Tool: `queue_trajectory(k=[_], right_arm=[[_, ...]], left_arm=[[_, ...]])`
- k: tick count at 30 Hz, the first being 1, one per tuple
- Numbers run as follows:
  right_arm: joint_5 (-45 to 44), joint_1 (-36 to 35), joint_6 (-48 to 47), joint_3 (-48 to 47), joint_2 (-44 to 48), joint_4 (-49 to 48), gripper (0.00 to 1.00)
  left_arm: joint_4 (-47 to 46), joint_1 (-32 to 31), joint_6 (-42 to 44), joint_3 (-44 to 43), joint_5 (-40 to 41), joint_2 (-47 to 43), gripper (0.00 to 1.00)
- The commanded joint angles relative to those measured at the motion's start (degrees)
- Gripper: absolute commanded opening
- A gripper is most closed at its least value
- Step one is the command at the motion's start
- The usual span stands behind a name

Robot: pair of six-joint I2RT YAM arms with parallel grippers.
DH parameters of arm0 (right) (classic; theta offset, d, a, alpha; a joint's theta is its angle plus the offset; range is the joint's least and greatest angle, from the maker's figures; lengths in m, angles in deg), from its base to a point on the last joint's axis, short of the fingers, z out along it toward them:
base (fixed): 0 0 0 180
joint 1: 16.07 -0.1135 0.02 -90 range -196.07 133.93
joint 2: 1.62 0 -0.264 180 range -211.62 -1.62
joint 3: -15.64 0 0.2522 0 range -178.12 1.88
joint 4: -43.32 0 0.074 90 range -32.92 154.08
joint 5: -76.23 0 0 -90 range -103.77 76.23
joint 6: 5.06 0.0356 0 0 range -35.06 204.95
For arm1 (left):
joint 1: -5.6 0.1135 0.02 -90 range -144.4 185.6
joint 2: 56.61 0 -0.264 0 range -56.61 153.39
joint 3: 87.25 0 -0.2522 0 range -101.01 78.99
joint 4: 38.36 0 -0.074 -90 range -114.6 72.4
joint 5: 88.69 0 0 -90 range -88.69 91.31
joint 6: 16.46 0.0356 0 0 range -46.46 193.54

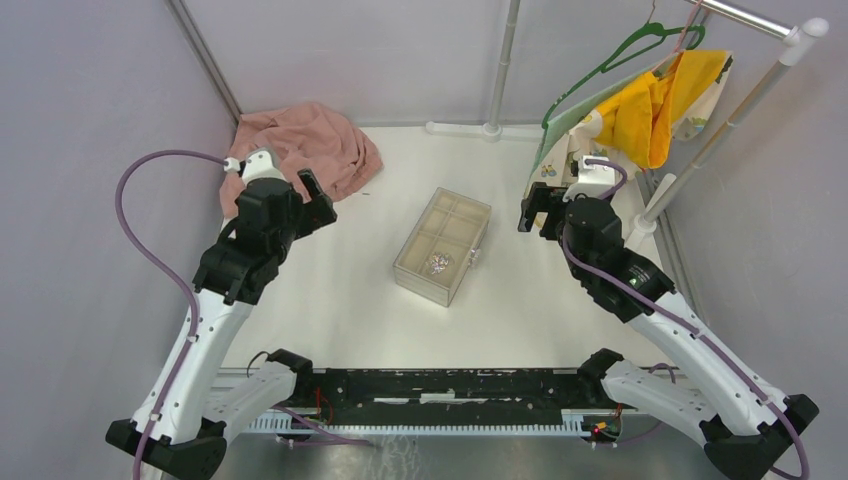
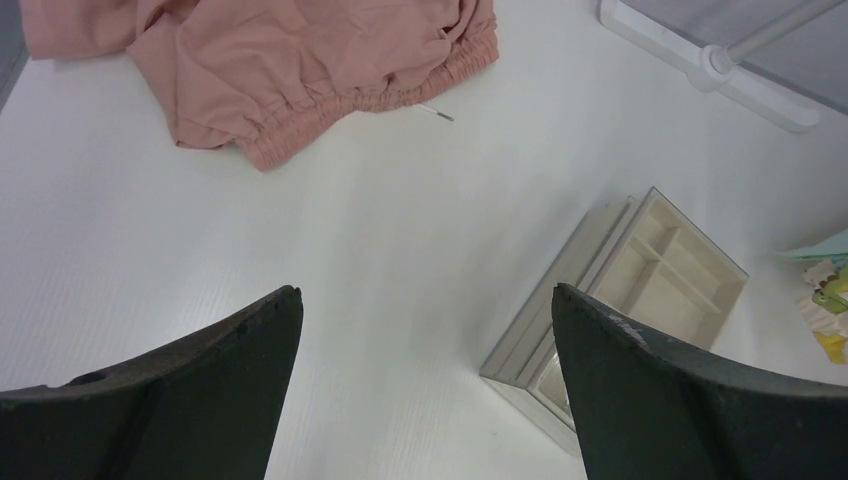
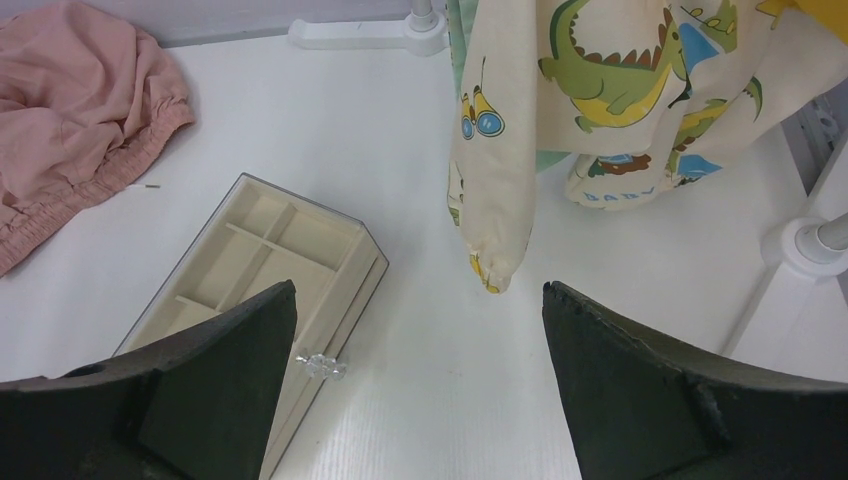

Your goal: Organize the mixed jewelry

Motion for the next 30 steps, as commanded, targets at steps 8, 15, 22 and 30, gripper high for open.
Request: queue_trajectory(k=[8, 15, 22, 30], right_arm=[[-0.89, 0.11, 0.58, 1.28, 2.6, -1.25, 0.98], [-1.01, 0.05, 1.33, 1.74, 2.87, -1.16, 0.98], [-0.19, 0.09, 2.09, 2.13, 3.22, -0.98, 0.98], [-0.49, 0.11, 2.27, 2.33, 3.39, -1.38, 0.98]], left_arm=[[-6.36, 0.0, 2.03, 0.75, -6.27, -0.35, 0.99], [-7.19, 0.01, 3.27, 1.08, -7.33, -1.83, 0.99], [-7.72, -0.01, 3.46, 1.11, -8.02, -1.92, 0.99], [-8.02, 0.06, 3.83, 0.93, -8.79, -2.1, 0.99]])
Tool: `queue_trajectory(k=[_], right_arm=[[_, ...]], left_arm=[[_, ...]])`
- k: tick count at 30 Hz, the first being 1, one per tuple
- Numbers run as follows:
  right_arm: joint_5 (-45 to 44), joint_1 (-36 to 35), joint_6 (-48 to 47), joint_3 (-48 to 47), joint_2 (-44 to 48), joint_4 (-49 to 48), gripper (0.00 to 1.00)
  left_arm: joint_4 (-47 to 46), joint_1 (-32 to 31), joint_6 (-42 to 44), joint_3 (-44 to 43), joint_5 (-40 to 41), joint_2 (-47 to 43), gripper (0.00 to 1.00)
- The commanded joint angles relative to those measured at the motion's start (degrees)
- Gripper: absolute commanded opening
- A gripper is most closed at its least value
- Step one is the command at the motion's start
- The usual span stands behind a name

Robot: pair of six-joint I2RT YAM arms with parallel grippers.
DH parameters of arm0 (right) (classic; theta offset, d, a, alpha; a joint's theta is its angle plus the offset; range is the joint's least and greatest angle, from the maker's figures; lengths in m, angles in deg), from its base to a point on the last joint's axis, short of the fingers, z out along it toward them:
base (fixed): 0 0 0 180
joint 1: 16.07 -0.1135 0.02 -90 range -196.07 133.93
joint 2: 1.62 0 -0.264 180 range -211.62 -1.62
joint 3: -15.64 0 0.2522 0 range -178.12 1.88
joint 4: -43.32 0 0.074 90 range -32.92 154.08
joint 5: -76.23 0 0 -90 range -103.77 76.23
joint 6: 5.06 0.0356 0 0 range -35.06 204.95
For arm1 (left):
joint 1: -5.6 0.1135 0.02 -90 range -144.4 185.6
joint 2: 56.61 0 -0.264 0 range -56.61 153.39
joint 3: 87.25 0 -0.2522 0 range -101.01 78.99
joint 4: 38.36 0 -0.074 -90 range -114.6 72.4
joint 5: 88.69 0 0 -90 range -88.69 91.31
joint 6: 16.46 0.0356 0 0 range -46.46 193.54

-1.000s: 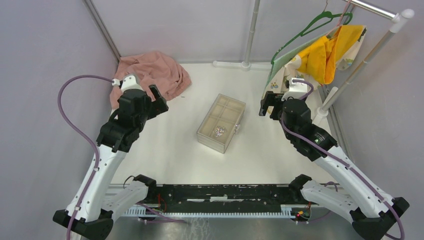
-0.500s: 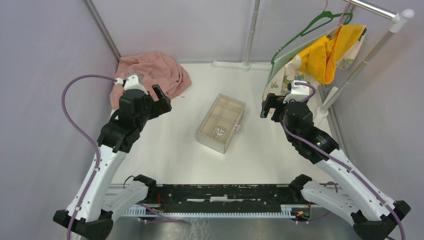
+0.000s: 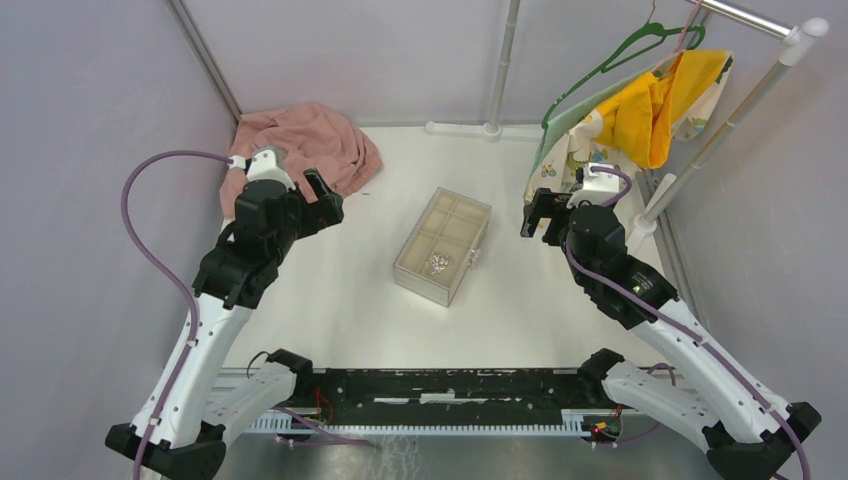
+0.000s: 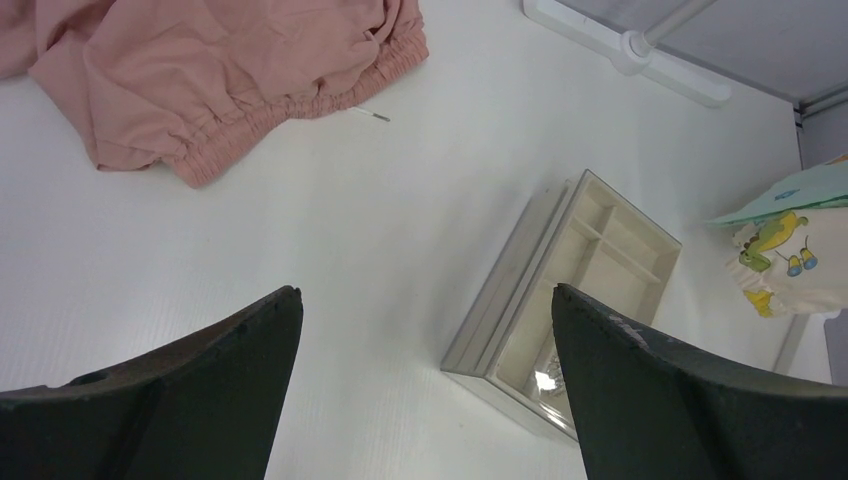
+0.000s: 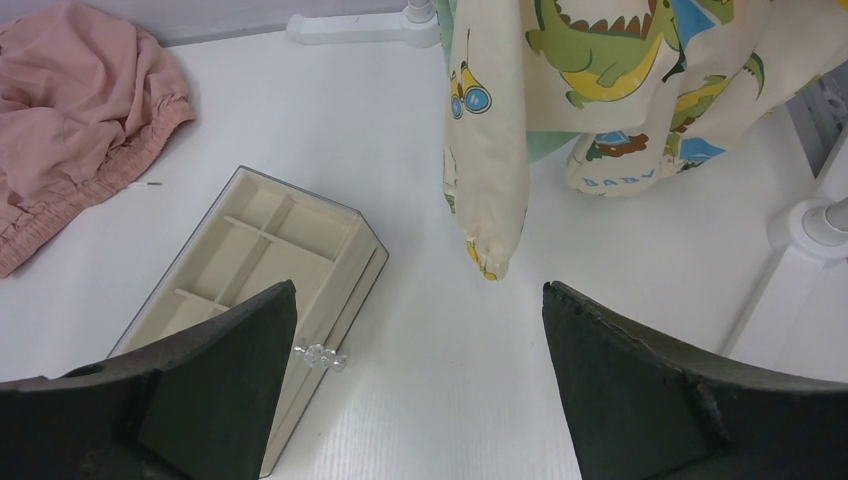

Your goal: Organize the mixed jewelry

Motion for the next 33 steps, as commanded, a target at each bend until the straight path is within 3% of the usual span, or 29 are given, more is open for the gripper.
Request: queue_trajectory(k=[1, 33], right_arm=[[-0.51, 0.04, 0.74, -0.2, 0.78, -1.55, 0.98], [-0.97, 0.14, 0.46, -0.2, 0.36, -2.29, 0.98]], left_arm=[[-3.33, 0.04, 2.6, -0.51, -1.43, -0.84, 0.99], [-5.32, 0.01, 3.21, 0.27, -4.28, -1.05, 0.99]])
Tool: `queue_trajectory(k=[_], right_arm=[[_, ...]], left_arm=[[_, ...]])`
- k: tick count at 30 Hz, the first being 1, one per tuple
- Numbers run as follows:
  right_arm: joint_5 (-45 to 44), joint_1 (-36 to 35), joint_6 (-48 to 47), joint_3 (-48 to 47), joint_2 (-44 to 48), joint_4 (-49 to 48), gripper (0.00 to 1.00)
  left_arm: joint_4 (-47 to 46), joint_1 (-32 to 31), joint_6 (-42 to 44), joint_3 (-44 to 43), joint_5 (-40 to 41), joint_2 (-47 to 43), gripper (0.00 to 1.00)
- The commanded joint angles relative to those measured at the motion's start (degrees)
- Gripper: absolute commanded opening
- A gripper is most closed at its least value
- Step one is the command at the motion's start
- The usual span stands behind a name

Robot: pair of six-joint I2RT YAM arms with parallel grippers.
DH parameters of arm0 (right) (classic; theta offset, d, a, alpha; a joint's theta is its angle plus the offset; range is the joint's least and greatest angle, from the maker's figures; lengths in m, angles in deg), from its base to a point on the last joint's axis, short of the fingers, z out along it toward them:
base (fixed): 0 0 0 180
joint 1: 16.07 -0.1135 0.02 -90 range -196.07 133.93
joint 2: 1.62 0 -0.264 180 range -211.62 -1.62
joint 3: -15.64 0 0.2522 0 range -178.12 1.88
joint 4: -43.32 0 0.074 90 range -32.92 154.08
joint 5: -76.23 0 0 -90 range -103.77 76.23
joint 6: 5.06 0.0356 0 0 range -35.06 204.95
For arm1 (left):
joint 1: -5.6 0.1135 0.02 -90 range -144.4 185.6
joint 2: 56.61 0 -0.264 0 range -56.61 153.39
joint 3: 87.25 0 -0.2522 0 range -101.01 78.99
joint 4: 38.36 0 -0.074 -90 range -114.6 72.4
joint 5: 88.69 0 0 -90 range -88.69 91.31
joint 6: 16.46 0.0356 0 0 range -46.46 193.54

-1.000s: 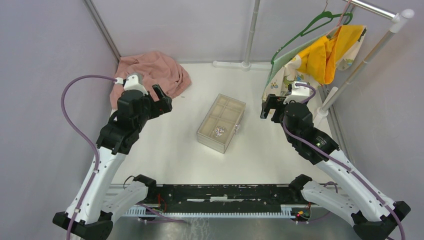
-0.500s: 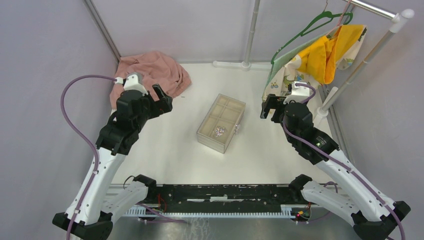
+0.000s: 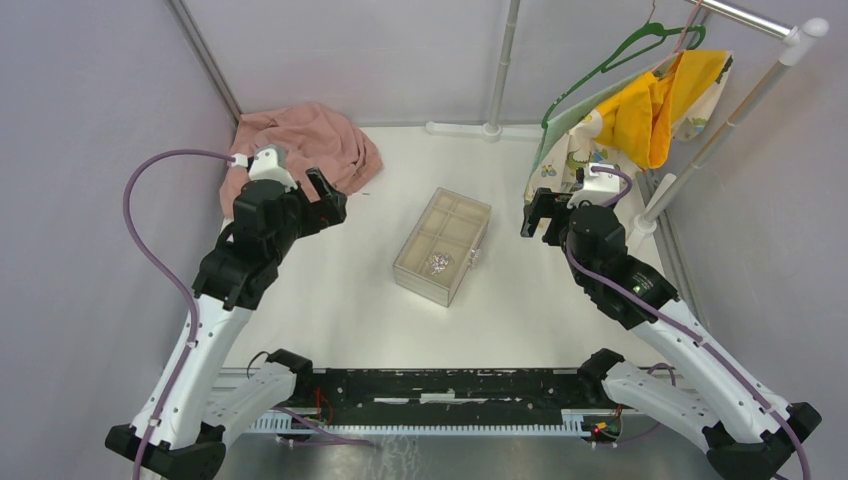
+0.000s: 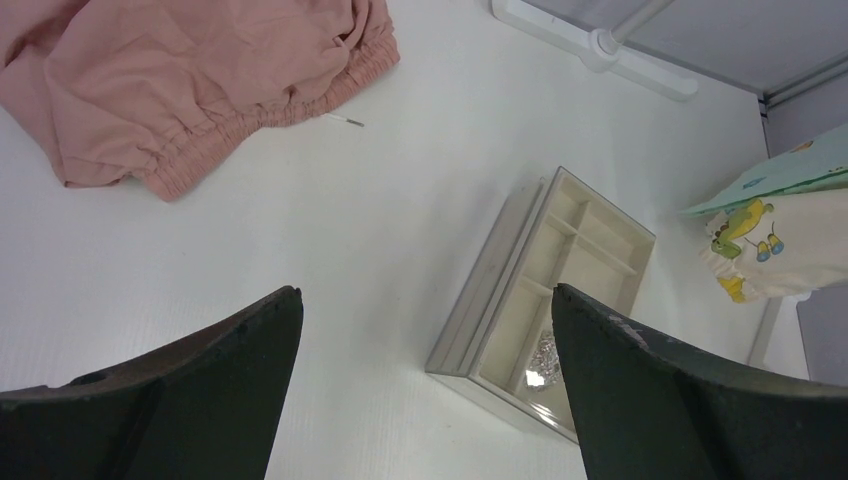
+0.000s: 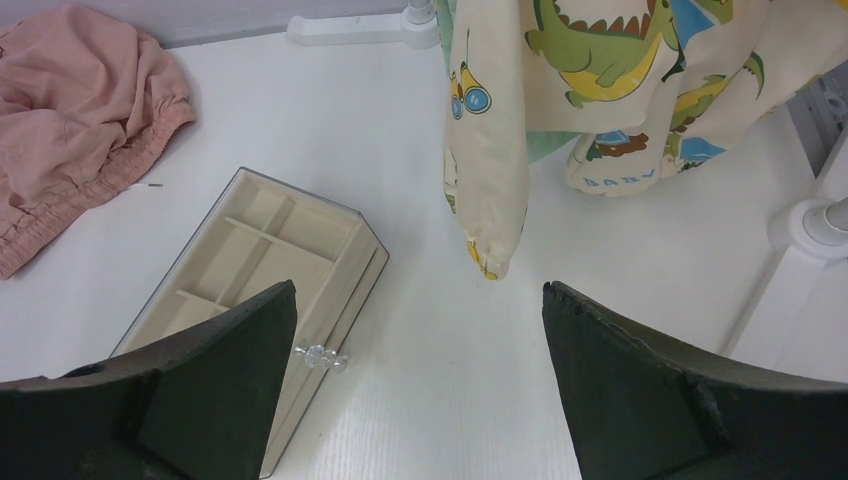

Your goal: Organize the mixed jewelry

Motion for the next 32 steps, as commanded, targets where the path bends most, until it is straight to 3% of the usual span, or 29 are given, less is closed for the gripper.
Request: queue_trajectory(k=[1, 7, 13, 17, 26, 32], right_arm=[[-0.8, 0.06, 0.37, -0.22, 0.33, -2.31, 0.98], [0.72, 0.08, -0.45, -0.75, -0.81, -2.52, 0.98], [4.57, 0.09, -2.05, -12.32, -8.98, 4.38, 0.98], [4.63, 0.11, -2.46, -14.86, -12.03, 6.9, 0.98], [4.08, 0.09, -2.67, -9.96, -8.68, 3.35, 0.98], [2.98, 0.13, -3.54, -7.73, -6.8, 1.08, 0.98]], left_arm=[[-3.61, 0.07, 2.56, 0.06, -1.68, -0.56, 0.99], [-3.43, 0.03, 2.12, -1.46, -3.24, 2.03, 1.0], [1.83, 0.02, -1.45, -11.36, -1.11, 9.47, 1.0], [1.64, -0.05, -0.51, -15.03, -2.7, 10.67, 1.0], [-8.46, 0.0, 6.41, -1.93, -6.12, 0.23, 1.0], [-7.92, -0.04, 7.48, -1.77, -6.61, 0.41, 1.0]])
